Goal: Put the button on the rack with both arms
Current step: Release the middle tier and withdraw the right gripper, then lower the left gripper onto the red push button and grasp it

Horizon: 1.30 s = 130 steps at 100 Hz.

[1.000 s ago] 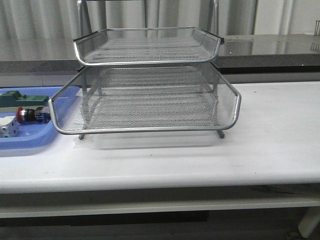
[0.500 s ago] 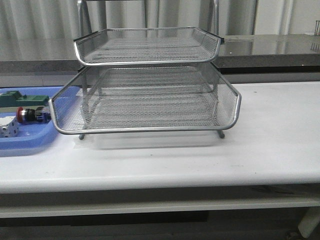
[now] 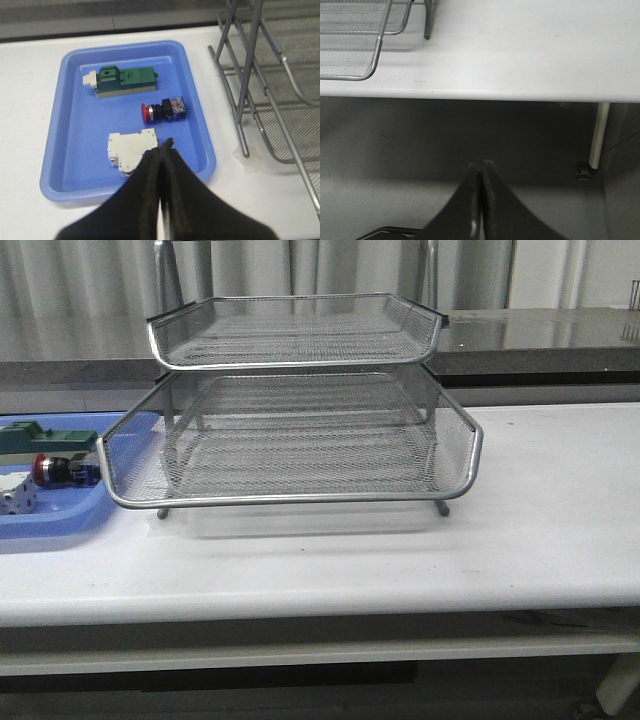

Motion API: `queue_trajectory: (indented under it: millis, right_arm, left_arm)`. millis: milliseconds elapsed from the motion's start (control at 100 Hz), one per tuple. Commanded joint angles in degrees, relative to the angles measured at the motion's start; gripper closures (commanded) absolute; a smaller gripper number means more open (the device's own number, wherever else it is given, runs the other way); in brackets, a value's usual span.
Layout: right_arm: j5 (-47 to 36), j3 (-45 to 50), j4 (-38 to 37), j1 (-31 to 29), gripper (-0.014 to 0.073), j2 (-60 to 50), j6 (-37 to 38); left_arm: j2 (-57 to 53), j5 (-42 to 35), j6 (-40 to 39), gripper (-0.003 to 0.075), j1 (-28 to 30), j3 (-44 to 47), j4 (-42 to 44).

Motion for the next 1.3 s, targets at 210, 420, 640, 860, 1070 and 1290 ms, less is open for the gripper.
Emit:
queue_trajectory:
  millis: [210, 420, 640, 860, 1070, 1290]
  right_arm:
    - [-3.61, -1.84, -0.56, -0.17, 0.0664, 0.42, -0.04]
    - [-3.61, -1.84, -0.56, -0.17, 0.0664, 0.42, -0.04]
    - [-3.61, -1.84, -0.56, -0.17, 0.0664, 0.42, -0.04]
    - [-3.61, -1.84, -0.56, -0.17, 0.0664, 0.42, -0.04]
    - [-3.61, -1.84, -0.56, -0.17, 0.0664, 0.42, -0.04]
    - [-3.61, -1.84, -0.56, -0.17, 0.0664, 0.42, -0.04]
  left_arm:
    - [9.72, -0.32, -0.31, 0.0741, 0.07, -7.53, 0.32]
    - [11.22, -0.19, -0.31, 0.0649, 0.07, -7.53, 0.45]
    - [11.22, -0.31, 1.39, 0.0286, 0.07, -7.53, 0.45]
    - [11.22, -0.77, 1.39, 0.0267, 0.07, -7.53, 0.45]
    - [13.05, -0.87, 7.10, 0.0267, 0.07, -11.27, 0.45]
    - [22.17, 5.98, 19.77, 0.0267, 0.07, -23.73, 0.45]
